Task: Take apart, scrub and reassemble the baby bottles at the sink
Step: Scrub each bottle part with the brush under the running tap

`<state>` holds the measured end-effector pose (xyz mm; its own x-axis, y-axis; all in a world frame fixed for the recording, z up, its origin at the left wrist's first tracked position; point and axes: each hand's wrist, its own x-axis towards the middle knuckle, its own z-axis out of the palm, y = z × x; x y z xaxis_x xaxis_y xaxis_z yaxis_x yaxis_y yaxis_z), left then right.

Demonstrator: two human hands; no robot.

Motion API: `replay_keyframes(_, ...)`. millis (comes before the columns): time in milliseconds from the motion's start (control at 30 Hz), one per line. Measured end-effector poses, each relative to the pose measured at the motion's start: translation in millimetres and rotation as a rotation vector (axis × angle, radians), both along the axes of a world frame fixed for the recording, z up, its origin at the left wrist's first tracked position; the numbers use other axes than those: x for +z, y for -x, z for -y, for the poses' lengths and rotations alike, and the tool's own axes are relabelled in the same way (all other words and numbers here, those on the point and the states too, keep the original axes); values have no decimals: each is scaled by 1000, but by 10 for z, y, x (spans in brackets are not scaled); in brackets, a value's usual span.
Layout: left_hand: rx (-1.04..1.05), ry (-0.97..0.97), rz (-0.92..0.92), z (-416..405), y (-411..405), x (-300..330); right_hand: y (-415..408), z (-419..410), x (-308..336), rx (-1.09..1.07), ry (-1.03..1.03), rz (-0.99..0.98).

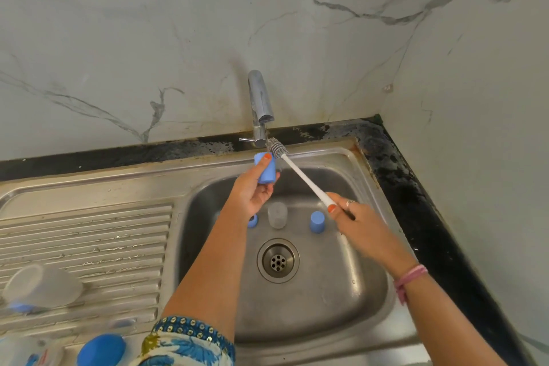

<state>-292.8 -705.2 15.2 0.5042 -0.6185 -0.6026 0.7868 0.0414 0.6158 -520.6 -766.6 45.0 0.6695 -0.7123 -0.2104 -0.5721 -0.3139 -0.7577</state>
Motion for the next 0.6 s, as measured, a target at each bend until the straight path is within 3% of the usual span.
replay_keyframes(267,28,-13,65,-88,-100,-14,374,229,199,236,75,-128)
replay_keyframes(400,-71,-9,88,16,-24,47,263,256,143,297,566,-363)
replay_keyframes(433,-46,22,88,51,-18,53,213,213,99,264,561,-336)
replay_keyframes(600,100,27,14,141,-25,92,68,23,-85,196,90,-116)
